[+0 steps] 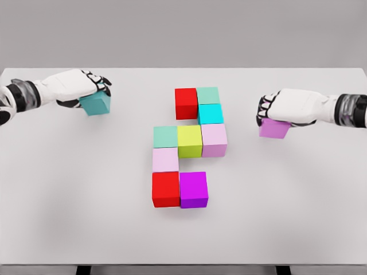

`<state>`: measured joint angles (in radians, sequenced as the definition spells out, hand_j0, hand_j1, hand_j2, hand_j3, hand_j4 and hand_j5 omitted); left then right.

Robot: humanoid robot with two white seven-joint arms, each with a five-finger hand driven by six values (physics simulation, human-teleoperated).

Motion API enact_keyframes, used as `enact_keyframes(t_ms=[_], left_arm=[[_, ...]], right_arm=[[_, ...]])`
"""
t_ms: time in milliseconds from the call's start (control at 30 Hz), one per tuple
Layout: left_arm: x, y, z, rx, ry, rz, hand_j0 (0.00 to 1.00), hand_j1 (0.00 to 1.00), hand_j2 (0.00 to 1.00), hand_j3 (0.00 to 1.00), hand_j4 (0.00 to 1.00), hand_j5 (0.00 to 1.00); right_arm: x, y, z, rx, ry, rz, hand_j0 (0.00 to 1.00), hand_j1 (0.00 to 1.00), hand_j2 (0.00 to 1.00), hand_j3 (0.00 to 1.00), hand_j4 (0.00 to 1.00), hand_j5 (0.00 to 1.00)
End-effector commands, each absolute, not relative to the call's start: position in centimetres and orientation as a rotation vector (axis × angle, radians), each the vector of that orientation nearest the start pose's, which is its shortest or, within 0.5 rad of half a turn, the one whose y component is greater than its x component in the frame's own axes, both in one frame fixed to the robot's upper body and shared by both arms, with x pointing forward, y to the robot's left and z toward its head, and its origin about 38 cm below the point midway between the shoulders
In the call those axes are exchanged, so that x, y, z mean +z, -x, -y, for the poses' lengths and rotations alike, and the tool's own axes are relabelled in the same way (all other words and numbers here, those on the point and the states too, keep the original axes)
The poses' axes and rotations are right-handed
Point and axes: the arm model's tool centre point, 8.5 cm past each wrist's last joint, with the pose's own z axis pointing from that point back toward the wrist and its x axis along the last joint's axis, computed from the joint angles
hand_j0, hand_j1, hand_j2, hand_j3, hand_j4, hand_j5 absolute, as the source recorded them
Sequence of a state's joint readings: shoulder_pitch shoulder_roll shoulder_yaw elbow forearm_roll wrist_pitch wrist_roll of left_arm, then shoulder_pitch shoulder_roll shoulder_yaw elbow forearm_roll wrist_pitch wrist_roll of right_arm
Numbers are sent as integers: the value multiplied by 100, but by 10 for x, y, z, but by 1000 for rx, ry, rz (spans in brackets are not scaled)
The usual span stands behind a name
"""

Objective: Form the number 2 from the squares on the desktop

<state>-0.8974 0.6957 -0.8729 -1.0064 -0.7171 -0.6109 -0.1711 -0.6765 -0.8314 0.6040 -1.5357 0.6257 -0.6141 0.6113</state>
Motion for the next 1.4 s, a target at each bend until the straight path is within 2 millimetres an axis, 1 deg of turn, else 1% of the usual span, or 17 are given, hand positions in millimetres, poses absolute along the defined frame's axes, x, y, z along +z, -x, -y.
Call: enact_keyframes(t_ms=[0,100,133,233,267,300,467,533,600,667,733,767,867,933,1133,1233,1367], left_arm=[[186,-513,-316,-2100,-705,1299,70,70,70,70,70,70],[191,-517,-309,-2100,-710,1318,70,70,70,70,70,70],[189,-518,-306,-2097,-704,1319,70,70,70,70,70,70],[188,-524,-299,-2089,-699,1325,70,70,70,70,70,70],[190,-526,-293,-2092,-697,1338,70,70,70,70,70,70],[191,-527,-291,-2091,-699,1343,70,70,70,70,70,70],[197,-532,-272,-2093,-691,1387,70,70,70,70,70,70],[196,-533,-262,-2098,-675,1403,70,70,70,70,70,70],[195,-533,-259,-2099,-671,1409,70,70,70,70,70,70],[195,-533,-248,-2102,-657,1430,70,70,70,70,70,70],[195,-534,-246,-2102,-656,1434,70,70,70,70,70,70],[198,-535,-240,-2102,-654,1450,70,70,70,70,70,70],[199,-537,-232,-2102,-647,1461,71,71,71,71,71,71],[199,-537,-231,-2101,-645,1465,71,71,71,71,71,71],[197,-537,-210,-2116,-610,1487,72,72,72,72,72,72],[195,-536,-198,-2123,-590,1500,71,71,71,71,71,71],[194,-536,-196,-2130,-583,1494,71,71,71,71,71,71]], right_arm=[[238,-431,293,-3074,-805,-1589,47,47,47,47,47,47],[239,-418,290,-3058,-781,-1556,47,47,47,47,47,47],[237,-415,291,-3063,-772,-1545,47,47,47,47,47,47],[242,-406,292,-3043,-775,-1541,47,47,47,47,47,47],[249,-399,295,-3021,-799,-1547,47,47,47,47,47,47],[250,-394,294,-3011,-800,-1544,47,47,47,47,47,47],[246,-385,290,-3006,-752,-1565,47,47,47,47,47,47],[240,-382,291,-3022,-727,-1563,47,47,47,47,47,47],[234,-379,291,-3034,-693,-1580,46,46,46,46,46,46],[229,-376,291,-3047,-667,-1588,46,46,46,46,46,46],[228,-375,290,-3044,-645,-1613,46,46,46,46,46,46],[223,-373,288,-3050,-611,-1637,46,46,46,46,46,46],[218,-369,287,-3055,-558,-1679,46,46,46,46,46,46],[217,-368,286,-3053,-523,-1714,46,46,46,46,46,46],[197,-360,273,-3056,-421,-1769,46,46,46,46,46,46],[195,-359,269,-3045,-402,-1788,46,46,46,46,46,46],[185,-355,263,-3049,-352,-1807,46,46,46,46,46,46]])
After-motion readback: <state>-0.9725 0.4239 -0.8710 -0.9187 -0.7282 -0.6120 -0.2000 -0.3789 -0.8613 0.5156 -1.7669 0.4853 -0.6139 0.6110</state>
